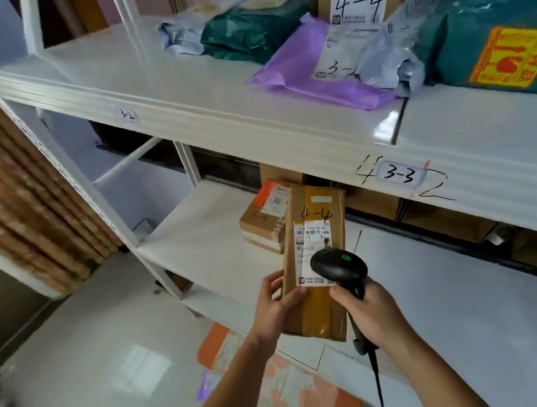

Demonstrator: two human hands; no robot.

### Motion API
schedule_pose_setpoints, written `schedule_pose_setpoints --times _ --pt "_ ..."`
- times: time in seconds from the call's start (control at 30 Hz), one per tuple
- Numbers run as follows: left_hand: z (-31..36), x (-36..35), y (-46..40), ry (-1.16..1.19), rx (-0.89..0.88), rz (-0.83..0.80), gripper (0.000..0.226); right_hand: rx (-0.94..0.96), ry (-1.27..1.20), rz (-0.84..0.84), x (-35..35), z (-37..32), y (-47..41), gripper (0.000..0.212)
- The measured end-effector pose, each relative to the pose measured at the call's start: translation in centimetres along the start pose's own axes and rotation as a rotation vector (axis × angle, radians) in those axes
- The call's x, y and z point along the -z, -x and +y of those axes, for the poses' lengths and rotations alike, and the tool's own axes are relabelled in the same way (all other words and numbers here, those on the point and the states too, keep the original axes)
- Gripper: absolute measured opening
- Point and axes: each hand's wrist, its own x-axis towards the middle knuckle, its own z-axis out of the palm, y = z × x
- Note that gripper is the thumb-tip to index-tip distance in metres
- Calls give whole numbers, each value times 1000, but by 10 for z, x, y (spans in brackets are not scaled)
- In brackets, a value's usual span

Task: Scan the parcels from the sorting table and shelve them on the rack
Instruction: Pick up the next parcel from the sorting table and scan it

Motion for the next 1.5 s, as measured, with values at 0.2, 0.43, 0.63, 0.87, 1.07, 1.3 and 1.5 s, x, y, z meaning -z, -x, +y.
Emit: schedule_pose_setpoints --times 0.2,0.43,0.63,0.87,1.07,1.3,1.5 --pt "9 28 -59 -30 63 -113 85 -94 -6 87 -35 -16 -37 17" --pt "11 44 -127 -119 158 -168 103 -210 -43 134 -58 -19 -82 22" --pt "1 40 -156 -87 233 -171 89 -225 -58 128 -60 -17 -104 21" --pt "-6 33 -171 -77 299 -121 93 -250 -70 116 -64 -4 -107 23" --pt "-6 31 -199 -213 328 -97 108 -271 -100 89 -63 7 -96 20" --pt "-1 25 -186 -517 205 169 58 -276 -120 85 -61 14 -87 20" --pt "-40 4 -116 -27 670 257 75 -264 -129 78 -59 11 -78 20"
